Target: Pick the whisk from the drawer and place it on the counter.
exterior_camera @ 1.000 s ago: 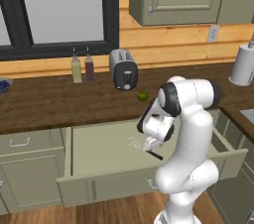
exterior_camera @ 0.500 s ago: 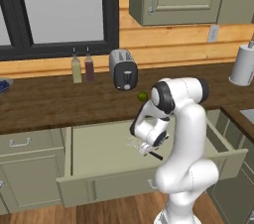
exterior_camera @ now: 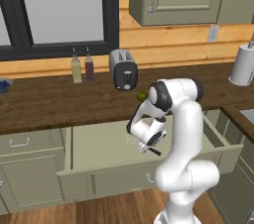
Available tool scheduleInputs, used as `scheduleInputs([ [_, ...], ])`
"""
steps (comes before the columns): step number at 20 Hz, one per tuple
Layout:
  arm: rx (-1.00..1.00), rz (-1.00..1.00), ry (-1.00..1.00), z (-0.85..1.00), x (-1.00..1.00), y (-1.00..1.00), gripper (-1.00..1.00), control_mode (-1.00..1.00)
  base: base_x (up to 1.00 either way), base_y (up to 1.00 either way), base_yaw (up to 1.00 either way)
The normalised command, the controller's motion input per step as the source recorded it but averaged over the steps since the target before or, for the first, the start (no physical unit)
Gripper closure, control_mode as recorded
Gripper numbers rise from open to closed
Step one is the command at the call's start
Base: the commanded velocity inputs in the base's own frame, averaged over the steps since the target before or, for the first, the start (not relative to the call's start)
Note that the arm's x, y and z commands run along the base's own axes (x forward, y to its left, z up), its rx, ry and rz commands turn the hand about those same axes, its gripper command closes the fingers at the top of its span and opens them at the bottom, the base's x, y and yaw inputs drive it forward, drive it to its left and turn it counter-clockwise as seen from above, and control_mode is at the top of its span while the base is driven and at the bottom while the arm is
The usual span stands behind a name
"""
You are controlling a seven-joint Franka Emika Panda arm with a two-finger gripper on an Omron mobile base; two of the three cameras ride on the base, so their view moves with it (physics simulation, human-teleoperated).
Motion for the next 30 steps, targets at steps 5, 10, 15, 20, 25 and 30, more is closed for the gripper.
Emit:
scheduleInputs([
  [5, 0.00, 0.23, -0.01, -0.11, -0.49, -0.05, 1.00, -1.00, 0.00, 0.00, 0.00],
  [10, 0.05, 0.32, -0.02, 0.16, -0.03, -0.09, 1.00, -1.00, 0.00, 0.00, 0.00],
  [15, 0.02, 0.29, -0.02, 0.85, -0.03, -0.08, 1.00, -1.00, 0.00, 0.00, 0.00],
  [20, 0.00, 0.25, -0.03, 1.00, -0.02, -0.05, 1.00, -1.00, 0.00, 0.00, 0.00],
  [25, 0.00, 0.18, -0.03, 1.00, 0.00, -0.12, 1.00, -1.00, 0.00, 0.00, 0.00],
  [30, 0.00, 0.15, 0.00, 1.00, 0.01, -0.16, 1.00, -1.00, 0.00, 0.00, 0.00],
])
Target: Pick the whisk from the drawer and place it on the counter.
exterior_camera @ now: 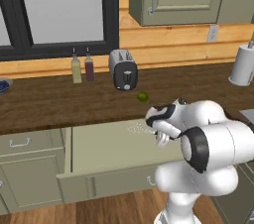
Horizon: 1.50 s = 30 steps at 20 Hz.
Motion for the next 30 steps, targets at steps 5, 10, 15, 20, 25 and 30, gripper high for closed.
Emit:
scheduleInputs([
  [5, 0.00, 0.10, 0.00, 1.00, 0.17, -0.10, 1.00, -1.00, 0.00, 0.00, 0.00],
  [10, 0.00, 0.07, -0.02, 0.84, 0.45, 0.11, 1.00, -1.00, 0.00, 0.00, 0.00],
  [15, 0.00, 0.01, -0.04, 0.10, 0.81, 0.60, 1.00, -1.00, 0.00, 0.00, 0.00],
  [20, 0.00, 0.00, -0.01, 0.00, 0.80, 0.54, 1.00, -1.00, 0.00, 0.00, 0.00],
  [25, 0.00, -0.03, 0.00, -0.15, 0.62, 0.13, 1.00, -1.00, 0.00, 0.00, 0.00],
  [30, -0.04, -0.05, 0.00, -0.31, 0.66, 0.22, 1.00, -1.00, 0.00, 0.00, 0.00],
])
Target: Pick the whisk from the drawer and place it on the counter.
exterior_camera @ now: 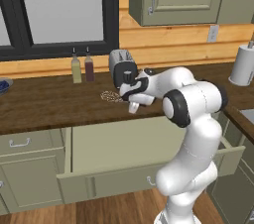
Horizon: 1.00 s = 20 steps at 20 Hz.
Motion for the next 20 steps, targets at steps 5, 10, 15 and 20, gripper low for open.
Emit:
scheduleInputs([
  [5, -0.02, -0.01, 0.00, -0.36, 0.73, 0.22, 1.00, -1.00, 0.00, 0.00, 0.00],
  [10, -0.02, 0.00, 0.00, -0.54, 0.70, 0.14, 1.00, -1.00, 0.00, 0.00, 0.00],
  [15, -0.02, 0.00, 0.00, -0.50, 0.76, 0.22, 1.00, -1.00, 0.00, 0.00, 0.00],
  [20, 0.00, -0.01, 0.00, -0.32, 0.60, 0.18, -1.00, -1.00, 0.00, 0.00, 0.00],
])
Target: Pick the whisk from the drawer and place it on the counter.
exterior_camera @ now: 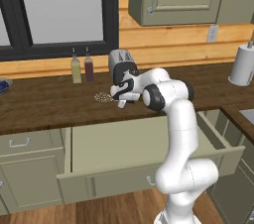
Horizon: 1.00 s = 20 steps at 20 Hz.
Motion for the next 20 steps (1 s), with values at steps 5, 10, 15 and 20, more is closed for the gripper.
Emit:
scheduleInputs([
  [5, 0.00, 0.00, -0.07, 0.00, -0.24, 0.00, -1.00, -1.00, 0.00, 0.00, 0.00],
  [10, 0.00, 0.00, -0.16, 0.39, -0.52, 0.00, -1.00, -1.00, 0.00, 0.00, 0.00],
  [15, 0.00, 0.00, -0.20, 0.63, -0.79, 0.00, -1.00, -1.00, 0.00, 0.00, 0.00],
  [20, 0.00, 0.00, -0.28, 0.61, -1.00, 0.00, -1.00, -1.00, 0.00, 0.00, 0.00],
])
